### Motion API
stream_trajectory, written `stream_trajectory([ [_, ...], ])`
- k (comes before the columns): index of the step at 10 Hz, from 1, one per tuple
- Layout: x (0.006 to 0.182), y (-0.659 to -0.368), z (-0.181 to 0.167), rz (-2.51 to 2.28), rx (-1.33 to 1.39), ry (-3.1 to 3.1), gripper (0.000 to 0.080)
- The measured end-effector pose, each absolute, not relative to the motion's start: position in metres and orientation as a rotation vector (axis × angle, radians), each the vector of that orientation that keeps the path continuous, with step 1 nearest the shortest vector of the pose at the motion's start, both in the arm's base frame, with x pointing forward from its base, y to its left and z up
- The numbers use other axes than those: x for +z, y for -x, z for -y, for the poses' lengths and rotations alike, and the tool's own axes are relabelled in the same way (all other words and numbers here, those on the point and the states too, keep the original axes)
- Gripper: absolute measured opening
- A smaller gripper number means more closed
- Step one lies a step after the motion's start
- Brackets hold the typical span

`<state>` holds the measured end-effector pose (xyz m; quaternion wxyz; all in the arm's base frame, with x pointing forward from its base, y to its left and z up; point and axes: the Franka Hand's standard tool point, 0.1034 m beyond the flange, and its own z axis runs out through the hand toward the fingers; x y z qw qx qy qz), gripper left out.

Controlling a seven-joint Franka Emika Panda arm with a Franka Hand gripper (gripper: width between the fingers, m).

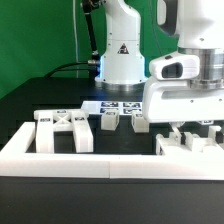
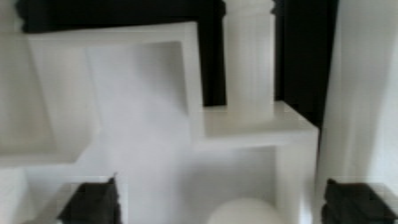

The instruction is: Assemble chair

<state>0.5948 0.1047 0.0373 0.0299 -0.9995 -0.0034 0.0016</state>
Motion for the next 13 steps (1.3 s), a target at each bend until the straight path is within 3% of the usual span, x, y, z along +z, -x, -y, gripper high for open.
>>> stream_trajectory([
  [1,0.046,-0.596,-0.104,0.014,0.01,3.082,0.0635],
  [3,0.06,-0.591,-0.098,0.016,0.002,3.084,0.0645],
  [5,0.066,-0.567,-0.084,0.023,0.018,3.092,0.0649],
  [8,0.064,-0.53,-0.047,0.021,0.023,3.12,0.0649],
  [12,0.061,-0.529,-0.046,0.044,0.033,3.119,0.0649],
  [13,0.054,-0.526,-0.031,0.075,0.051,3.12,0.0649],
])
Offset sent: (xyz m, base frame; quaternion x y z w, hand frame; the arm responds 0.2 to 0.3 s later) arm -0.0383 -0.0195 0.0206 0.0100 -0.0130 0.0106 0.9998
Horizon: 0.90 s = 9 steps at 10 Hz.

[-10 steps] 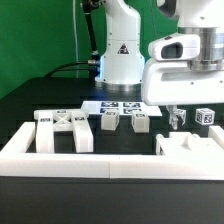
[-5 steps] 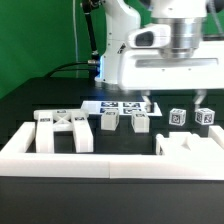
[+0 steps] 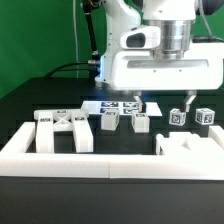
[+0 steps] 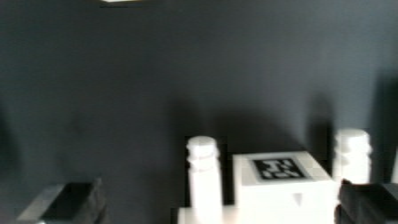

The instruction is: Assemble chair

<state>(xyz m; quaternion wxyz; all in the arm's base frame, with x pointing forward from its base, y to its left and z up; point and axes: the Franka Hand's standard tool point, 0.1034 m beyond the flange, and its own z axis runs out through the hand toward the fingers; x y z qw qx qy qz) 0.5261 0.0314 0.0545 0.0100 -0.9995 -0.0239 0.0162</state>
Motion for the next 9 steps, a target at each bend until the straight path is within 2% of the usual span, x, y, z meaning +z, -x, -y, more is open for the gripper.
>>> stream_trajectory([
  [3,0.049,-0.513,-0.008,0.135,0.071,3.129,0.0649],
  [6,0.048,-0.511,-0.01,0.13,0.11,3.123,0.0649],
  [9,0.043,-0.498,-0.015,0.114,0.396,3.087,0.0649],
])
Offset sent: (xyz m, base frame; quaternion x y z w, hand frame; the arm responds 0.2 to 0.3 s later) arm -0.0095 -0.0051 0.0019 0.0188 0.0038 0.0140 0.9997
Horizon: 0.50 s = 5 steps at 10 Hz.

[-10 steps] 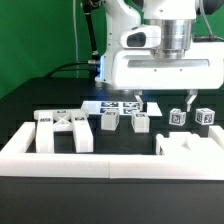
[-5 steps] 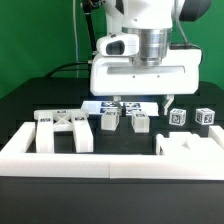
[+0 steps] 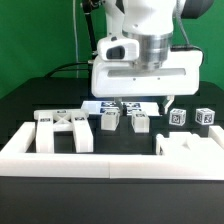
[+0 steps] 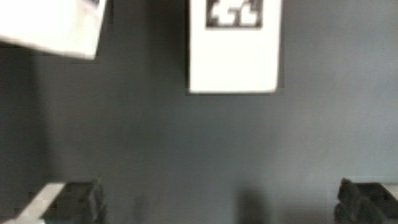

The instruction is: Assemble chair

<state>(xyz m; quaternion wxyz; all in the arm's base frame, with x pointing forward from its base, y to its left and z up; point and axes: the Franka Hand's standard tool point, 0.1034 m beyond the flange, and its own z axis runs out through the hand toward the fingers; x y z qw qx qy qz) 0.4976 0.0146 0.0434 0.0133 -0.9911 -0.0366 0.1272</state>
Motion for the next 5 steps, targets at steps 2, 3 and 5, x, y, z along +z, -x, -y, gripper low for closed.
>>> stream_trajectory([
  [2,0.039,-0.483,-0.018,0.092,0.583,3.055,0.0649],
  [3,0.035,-0.48,-0.019,0.093,0.67,3.035,0.0649],
  [5,0.029,-0.47,-0.018,0.088,0.887,2.975,0.0649],
])
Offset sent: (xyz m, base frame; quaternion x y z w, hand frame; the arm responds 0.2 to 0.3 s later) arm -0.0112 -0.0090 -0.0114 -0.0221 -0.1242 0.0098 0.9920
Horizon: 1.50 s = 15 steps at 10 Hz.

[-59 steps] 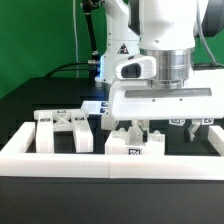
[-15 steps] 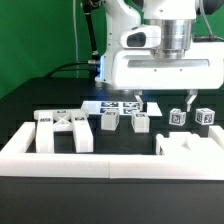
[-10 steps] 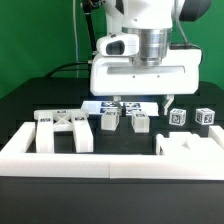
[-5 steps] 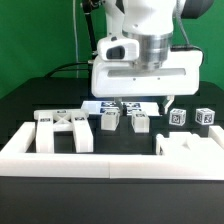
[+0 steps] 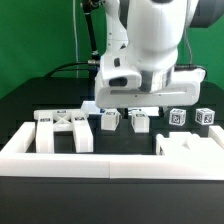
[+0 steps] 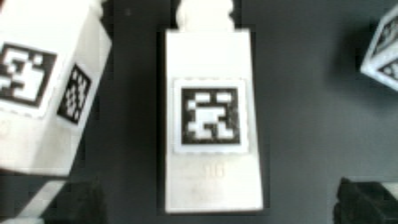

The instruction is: Assemble chair

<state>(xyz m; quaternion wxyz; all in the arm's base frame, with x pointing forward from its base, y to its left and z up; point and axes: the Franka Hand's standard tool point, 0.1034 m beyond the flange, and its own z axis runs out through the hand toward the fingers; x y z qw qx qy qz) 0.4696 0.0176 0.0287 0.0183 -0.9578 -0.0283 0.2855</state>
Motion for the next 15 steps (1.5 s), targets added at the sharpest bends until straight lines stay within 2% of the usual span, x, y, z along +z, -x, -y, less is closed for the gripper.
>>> stream_trajectory([
  [3,0.019,-0.457,-0.018,0.076,1.219,2.852,0.0649],
  [5,0.008,-0.465,-0.019,0.083,1.248,2.841,0.0649],
  [7,0.005,-0.463,-0.019,0.084,1.248,2.841,0.0388],
  [8,0.005,-0.463,-0.018,0.085,1.247,2.84,0.0388],
  [9,0.005,-0.463,-0.018,0.086,1.245,2.841,0.0288],
  [13,0.008,-0.468,-0.02,0.09,1.235,2.844,0.0288],
  [15,0.022,-0.482,-0.03,0.1,1.224,2.845,0.0289],
])
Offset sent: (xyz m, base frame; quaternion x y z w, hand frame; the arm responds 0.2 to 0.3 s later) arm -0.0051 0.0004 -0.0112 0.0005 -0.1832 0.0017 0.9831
